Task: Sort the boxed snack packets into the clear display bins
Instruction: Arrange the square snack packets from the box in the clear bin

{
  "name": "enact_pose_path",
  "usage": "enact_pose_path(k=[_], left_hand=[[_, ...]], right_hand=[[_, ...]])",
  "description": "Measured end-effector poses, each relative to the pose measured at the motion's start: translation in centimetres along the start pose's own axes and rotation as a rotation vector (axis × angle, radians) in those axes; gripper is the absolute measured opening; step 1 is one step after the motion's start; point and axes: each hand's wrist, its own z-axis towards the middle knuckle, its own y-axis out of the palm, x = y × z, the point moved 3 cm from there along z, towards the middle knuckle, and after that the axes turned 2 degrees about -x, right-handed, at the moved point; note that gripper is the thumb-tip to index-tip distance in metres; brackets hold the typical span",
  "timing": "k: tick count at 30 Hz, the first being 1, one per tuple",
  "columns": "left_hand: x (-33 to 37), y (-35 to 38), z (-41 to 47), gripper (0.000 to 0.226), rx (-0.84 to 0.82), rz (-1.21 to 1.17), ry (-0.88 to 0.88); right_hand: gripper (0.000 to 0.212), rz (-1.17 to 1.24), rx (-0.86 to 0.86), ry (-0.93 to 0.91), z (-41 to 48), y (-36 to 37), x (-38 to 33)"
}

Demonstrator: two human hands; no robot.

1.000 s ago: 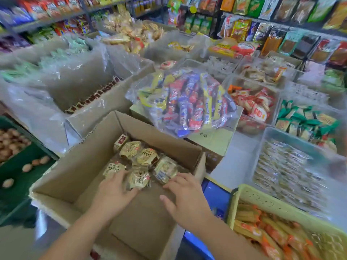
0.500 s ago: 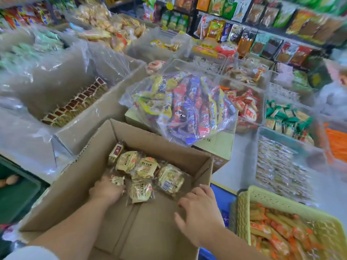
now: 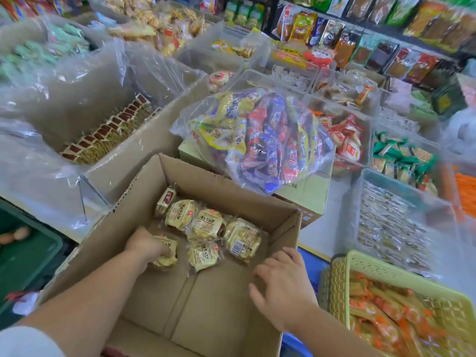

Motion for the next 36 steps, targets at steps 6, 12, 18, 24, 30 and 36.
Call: enact_pose_path(k=[6, 12, 18, 24, 30, 36], left_hand=[[1.2, 0.5, -1.8, 0.061, -0.293, -0.107, 0.015], [2.2, 5.9, -2.8, 0.075, -0.249, -0.244, 0.022], [2.2, 8.9, -3.3, 0.099, -0.139, -0.281, 0.000], [1.7, 9.4, -3.4, 0.120, -0.058, -0.203, -0.066], [1.7, 9.5, -3.4, 0.070, -0.191, -0.263, -0.093], [1.6, 7.9, -4.1, 0.087, -0.225, -0.231, -0.050]], right_hand=[[0.037, 0.005, 0.025, 0.002, 0.2, 0.2, -0.1], [0.041, 0.005, 0.003, 0.011, 0.1, 0.2, -0.1], [0.039, 0.009, 0.001, 0.015, 0.1, 0.2, -0.1], [0.043, 0.006, -0.017, 0.011, 0.0, 0.0, -0.1], [0.046, -0.002, -0.036, 0.016, 0.1, -0.2, -0.3], [0.047, -0.028, -0.058, 0.018, 0.1, -0.1, -0.1]])
